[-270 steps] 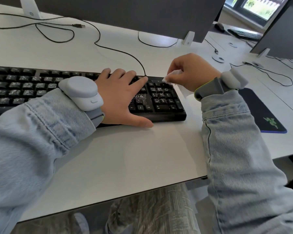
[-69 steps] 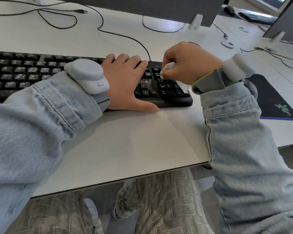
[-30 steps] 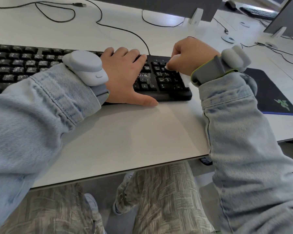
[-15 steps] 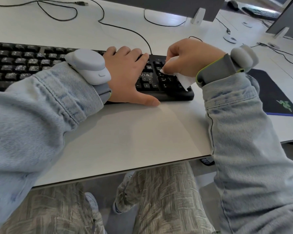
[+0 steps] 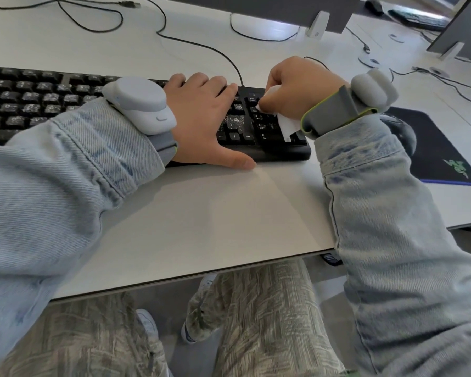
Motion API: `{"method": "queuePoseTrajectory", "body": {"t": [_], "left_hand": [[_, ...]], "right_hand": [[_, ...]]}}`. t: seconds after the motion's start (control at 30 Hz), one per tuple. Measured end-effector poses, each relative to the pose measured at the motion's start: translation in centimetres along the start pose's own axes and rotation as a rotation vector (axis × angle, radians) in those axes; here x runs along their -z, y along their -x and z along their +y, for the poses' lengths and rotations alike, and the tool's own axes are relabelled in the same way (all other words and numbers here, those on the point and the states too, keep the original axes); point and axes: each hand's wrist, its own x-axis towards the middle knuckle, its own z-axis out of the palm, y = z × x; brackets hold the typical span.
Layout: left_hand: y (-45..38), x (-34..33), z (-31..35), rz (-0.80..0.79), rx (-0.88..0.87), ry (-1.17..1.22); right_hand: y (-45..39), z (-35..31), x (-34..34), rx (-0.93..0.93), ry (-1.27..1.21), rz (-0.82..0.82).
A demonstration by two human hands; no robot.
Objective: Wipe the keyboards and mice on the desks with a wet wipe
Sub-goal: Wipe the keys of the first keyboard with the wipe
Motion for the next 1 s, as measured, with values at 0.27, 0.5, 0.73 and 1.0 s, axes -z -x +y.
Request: {"method": "queuePoseTrajectory", "body": {"t": [0.27, 0.5, 0.73, 1.0], "left_hand": [[0.0, 0.1, 0.2, 0.002, -0.001, 0.002], [0.0, 0.1, 0.2, -0.006, -0.001, -0.007], [-0.1, 0.0, 0.0, 0.002, -0.003, 0.001], [-0.1, 0.0, 0.1, 0.001, 0.0, 0.0]], "right_hand": [[-0.6, 0.3, -0.5, -0.027, -0.052, 0.16], [-0.9, 2.4, 0.6, 0.03, -0.343, 0.405], [0.5, 1.2, 0.2, 0.287, -0.162, 0.05], [1.0, 1.2, 0.5, 0.37, -0.046, -0.055]]}}
